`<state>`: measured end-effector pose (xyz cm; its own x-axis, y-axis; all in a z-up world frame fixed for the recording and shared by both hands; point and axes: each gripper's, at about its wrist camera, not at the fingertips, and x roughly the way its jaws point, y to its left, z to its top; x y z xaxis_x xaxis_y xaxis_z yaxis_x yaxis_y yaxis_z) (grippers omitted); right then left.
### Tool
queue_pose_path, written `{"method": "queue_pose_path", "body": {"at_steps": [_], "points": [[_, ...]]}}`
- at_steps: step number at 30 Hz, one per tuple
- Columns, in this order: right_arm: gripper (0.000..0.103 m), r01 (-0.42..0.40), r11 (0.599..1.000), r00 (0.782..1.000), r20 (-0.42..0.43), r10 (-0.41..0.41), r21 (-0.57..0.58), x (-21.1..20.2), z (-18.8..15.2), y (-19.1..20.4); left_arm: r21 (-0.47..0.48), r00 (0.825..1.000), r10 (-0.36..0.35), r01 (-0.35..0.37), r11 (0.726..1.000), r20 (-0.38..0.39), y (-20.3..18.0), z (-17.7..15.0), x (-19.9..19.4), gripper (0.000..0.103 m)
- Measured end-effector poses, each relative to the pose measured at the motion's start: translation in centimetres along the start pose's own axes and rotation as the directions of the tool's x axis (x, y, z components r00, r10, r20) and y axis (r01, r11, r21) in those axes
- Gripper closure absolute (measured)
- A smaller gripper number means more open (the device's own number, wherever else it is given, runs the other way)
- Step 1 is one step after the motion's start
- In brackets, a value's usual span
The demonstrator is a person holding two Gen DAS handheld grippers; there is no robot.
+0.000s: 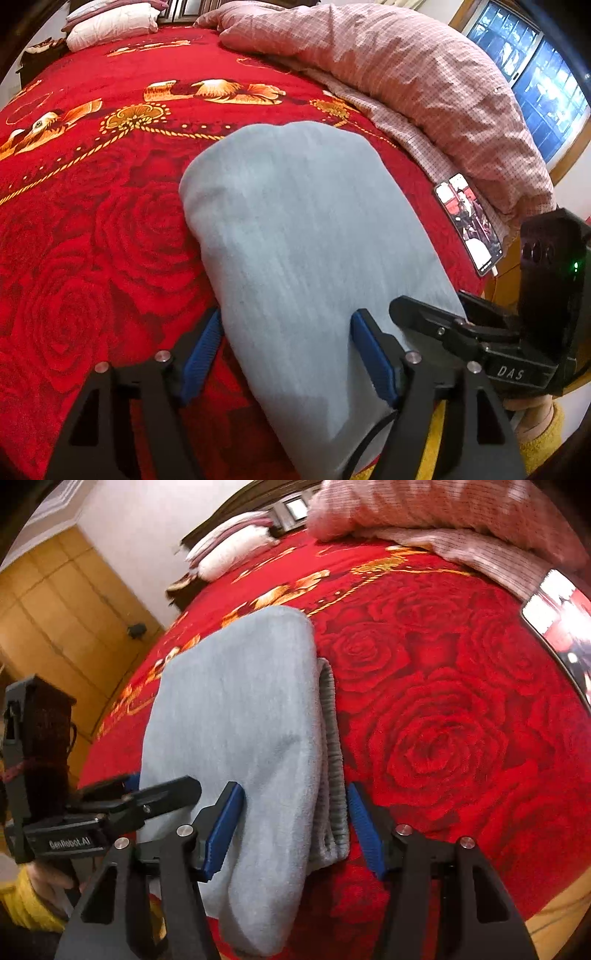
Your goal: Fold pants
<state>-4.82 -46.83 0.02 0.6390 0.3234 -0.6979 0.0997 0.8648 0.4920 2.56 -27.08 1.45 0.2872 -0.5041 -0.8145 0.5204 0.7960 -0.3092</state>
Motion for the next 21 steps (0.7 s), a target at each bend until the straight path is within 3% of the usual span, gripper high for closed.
{"method": "queue_pose_path", "body": {"at_steps": [9, 14, 21], "points": [[0.068, -0.037, 0.995, 0.997, 0.073, 0.03, 0.094, -1.4, -0.9, 0.2, -0.036, 0.999, -0.048, 0.048, 0.998, -0.001, 0.2, 0.3, -0.5, 0.046], [0.07, -0.044, 0.993, 0.994, 0.104, 0.032, 0.111, -2.2, -1.1, 0.8, -0.015, 0.998, -0.055, 0.055, 0.998, 0.012, -0.3, 0.4, -1.4, 0.062], [0.07, -0.066, 0.991, 0.993, 0.105, 0.054, 0.115, -2.0, -1.1, 2.0, -0.007, 0.998, -0.049, 0.049, 0.999, 0.027, -0.2, 0.4, -3.0, 0.065]]}}
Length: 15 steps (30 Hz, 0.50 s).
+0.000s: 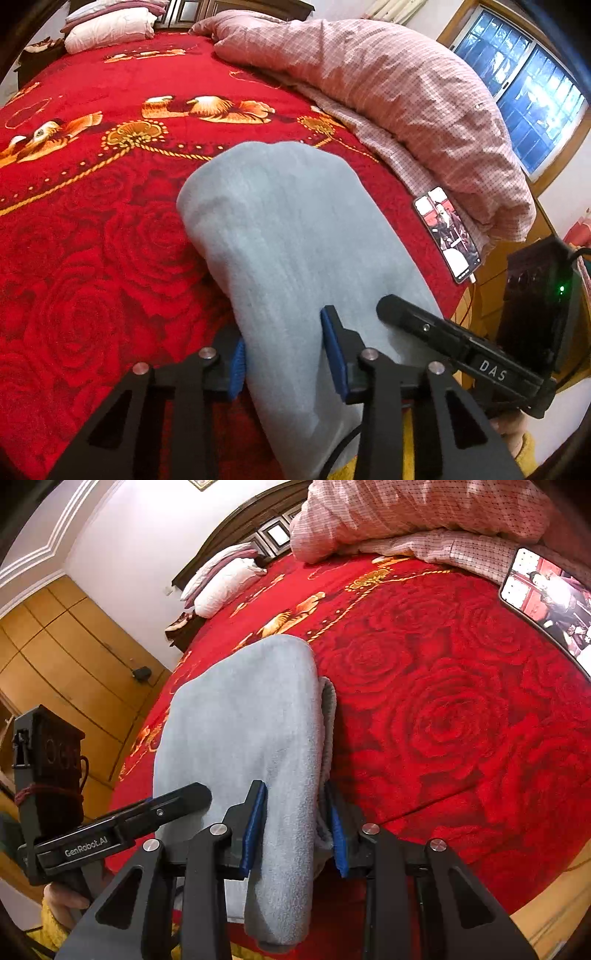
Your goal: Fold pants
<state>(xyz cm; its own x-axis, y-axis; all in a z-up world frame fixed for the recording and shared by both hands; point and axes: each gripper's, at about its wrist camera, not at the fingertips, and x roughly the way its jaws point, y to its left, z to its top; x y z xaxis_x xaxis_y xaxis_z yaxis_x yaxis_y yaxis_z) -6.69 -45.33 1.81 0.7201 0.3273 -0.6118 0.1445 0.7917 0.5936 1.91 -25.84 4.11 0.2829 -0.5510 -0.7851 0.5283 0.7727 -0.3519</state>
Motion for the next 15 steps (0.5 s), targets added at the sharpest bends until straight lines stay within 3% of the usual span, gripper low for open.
{"method": "queue_pose_path", "body": {"at_steps": [15], "points": [[0.07, -0.019, 0.999, 1.0, 0.02, 0.019, -0.039, 0.2, 0.6, 3.1, -0.001, 0.998, 0.022, -0.022, 1.0, 0.053, 1.0, -0.5, -3.3, 0.065]]}}
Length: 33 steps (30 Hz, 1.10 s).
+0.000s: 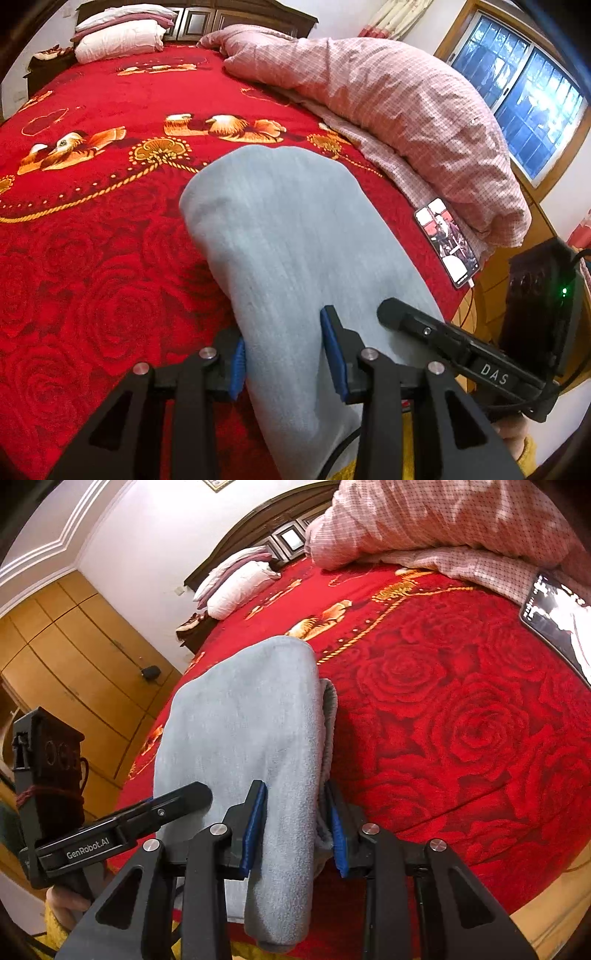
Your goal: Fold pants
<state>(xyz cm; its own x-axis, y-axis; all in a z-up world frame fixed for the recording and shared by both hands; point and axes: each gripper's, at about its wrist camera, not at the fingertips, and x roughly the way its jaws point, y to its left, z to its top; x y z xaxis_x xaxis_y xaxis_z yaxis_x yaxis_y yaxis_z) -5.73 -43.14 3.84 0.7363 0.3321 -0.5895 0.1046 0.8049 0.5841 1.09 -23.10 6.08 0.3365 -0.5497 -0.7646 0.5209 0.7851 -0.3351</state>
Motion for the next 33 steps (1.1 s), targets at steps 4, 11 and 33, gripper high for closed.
{"method": "queue_pose_path", "body": {"at_steps": [4, 11, 33], "points": [[0.07, -0.008, 1.0, 1.0, 0.007, 0.008, -0.021, 0.1, 0.3, 1.4, -0.009, 1.0, -0.006, 0.006, 1.0, 0.018, 0.6, 0.0, -1.1, 0.065], [0.07, -0.036, 0.997, 0.999, 0.006, 0.037, -0.072, 1.5, 0.6, 5.4, -0.041, 0.998, -0.003, 0.006, 0.999, 0.067, 2.5, 0.1, -3.8, 0.066], [0.07, -0.155, 0.953, 0.982, -0.145, 0.12, -0.262, 14.1, -1.2, 21.3, -0.249, 0.974, 0.126, -0.077, 0.966, 0.188, 18.7, -1.4, -13.9, 0.066]]}}
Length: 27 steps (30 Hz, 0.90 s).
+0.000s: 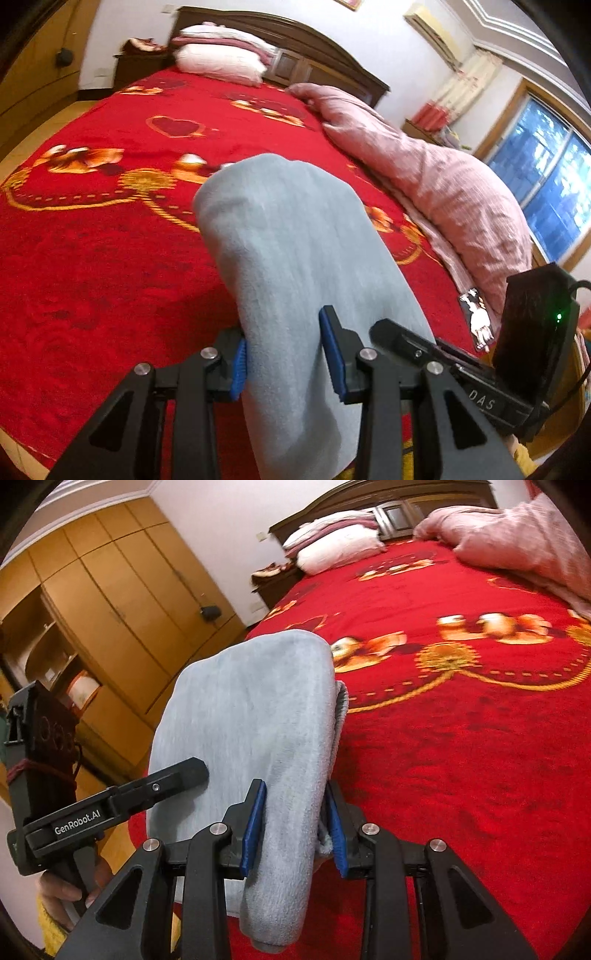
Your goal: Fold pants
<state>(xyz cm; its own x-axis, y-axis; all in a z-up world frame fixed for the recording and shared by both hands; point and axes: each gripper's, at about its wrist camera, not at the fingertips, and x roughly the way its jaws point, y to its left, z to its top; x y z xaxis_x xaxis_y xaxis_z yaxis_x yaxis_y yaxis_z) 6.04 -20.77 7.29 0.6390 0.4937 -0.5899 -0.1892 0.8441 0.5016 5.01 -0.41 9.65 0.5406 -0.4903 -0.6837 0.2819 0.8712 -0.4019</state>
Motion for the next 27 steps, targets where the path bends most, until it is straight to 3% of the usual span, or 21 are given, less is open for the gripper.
{"method": "queue_pose_path", "body": {"at_steps": [7, 12, 15, 18, 23, 27], "points": [[0.07, 0.015, 0.999, 0.999, -0.047, -0.017, -0.052, 5.2, 0.1, 2.4, -0.013, 0.998, 0.065, -0.065, 0.998, 0.016, 6.4, 1.3, -0.5, 0.066], [0.068, 0.05, 0.994, 0.994, -0.095, -0.06, -0.099, 8.7, 0.1, 2.8, -0.038, 0.998, 0.054, -0.055, 0.998, -0.02, 10.3, 1.8, 1.7, 0.066], [0.066, 0.049, 0.992, 0.994, -0.093, -0.06, -0.119, 9.0, -0.1, 2.6, -0.061, 0.997, 0.058, -0.06, 0.996, -0.047, 12.2, 1.5, 3.3, 0.065], [0.064, 0.029, 0.994, 0.994, -0.103, -0.04, -0.104, 8.7, -0.3, 1.8, -0.082, 0.997, 0.055, -0.059, 0.995, -0.05, 13.5, 0.9, 4.2, 0.058], [0.064, 0.005, 0.997, 0.994, -0.11, -0.014, -0.078, 7.2, -1.0, 1.3, -0.107, 0.998, 0.059, -0.063, 0.992, -0.035, 13.5, 0.0, 3.1, 0.051], [0.064, 0.004, 0.996, 0.994, -0.11, -0.014, -0.09, 5.8, -1.9, 1.1, -0.088, 0.993, 0.119, -0.121, 0.989, -0.025, 12.7, -1.2, 1.5, 0.051]]}}
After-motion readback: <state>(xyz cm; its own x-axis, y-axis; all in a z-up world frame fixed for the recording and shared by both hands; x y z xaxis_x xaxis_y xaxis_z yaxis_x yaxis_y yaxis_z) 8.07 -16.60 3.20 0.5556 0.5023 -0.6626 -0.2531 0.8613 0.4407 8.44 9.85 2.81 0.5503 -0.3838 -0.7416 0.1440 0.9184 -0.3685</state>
